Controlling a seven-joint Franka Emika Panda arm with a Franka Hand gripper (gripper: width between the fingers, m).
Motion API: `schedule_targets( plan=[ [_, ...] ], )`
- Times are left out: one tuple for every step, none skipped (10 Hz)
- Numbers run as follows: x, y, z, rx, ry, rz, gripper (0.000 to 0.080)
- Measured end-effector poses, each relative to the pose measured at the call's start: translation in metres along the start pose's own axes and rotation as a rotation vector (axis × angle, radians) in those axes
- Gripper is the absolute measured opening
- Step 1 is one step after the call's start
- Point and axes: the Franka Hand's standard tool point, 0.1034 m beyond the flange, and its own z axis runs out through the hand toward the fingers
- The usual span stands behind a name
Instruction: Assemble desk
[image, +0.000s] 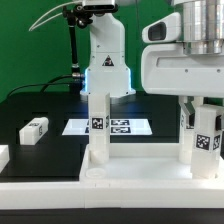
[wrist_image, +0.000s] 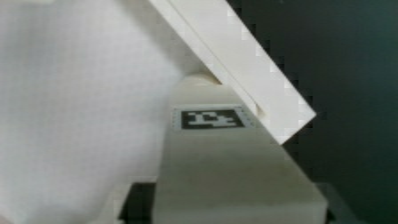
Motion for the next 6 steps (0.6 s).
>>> schedule_targets(
  plan=[
    [0.0002,0.0002,0.0001,0.0,0.0,0.048,0.0291],
    [0.0,0.0003,0.0001,-0.001,0.0,0.152,0.0291],
    [-0.0002,0.0005,0.0001,-0.002,0.0,0.287,0.0291],
    [0.0009,0.0011,0.0002,0.001,-0.002,0.423,0.0291],
    [0.003,0.0027,0.0003,0.011,-0.019,0.563,0.0291],
    [0.0054,0.0044,0.0004,0.021,-0.045,0.672,0.0291]
  ],
)
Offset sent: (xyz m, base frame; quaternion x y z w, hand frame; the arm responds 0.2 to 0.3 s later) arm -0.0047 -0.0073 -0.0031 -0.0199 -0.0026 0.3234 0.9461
